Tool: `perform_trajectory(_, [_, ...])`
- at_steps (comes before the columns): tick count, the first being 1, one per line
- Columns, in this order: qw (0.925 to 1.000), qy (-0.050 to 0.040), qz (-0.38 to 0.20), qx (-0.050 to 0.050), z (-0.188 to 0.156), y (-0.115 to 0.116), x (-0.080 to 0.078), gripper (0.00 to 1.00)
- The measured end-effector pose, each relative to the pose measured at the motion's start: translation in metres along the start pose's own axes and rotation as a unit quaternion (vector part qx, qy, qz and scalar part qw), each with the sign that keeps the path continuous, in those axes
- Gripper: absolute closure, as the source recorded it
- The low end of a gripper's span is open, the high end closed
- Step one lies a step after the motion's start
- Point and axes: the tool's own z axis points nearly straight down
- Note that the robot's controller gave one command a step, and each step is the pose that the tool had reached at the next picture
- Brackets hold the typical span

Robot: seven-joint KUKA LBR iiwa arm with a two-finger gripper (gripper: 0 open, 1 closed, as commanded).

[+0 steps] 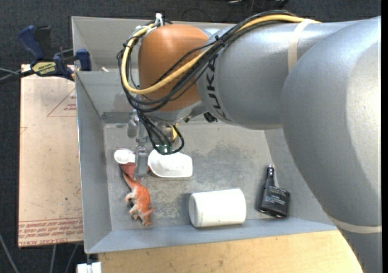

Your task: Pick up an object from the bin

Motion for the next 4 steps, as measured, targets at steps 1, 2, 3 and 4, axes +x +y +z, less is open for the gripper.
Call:
perform_trajectory(1, [1.0000,0.0000,0.000,0.000,0.0000,0.0000,0.0000,0.00])
perform_trajectory(2, [1.0000,0.0000,0.000,0.000,0.0000,0.0000,0.0000,0.00])
perform_trajectory(3, [1.0000,0.0001,0.000,0.000,0.0000,-0.0001,0.0000,0.00])
perform_trajectory(4, [1.0000,0.0001,0.000,0.000,0.0000,-0.0001,0.0000,0.00])
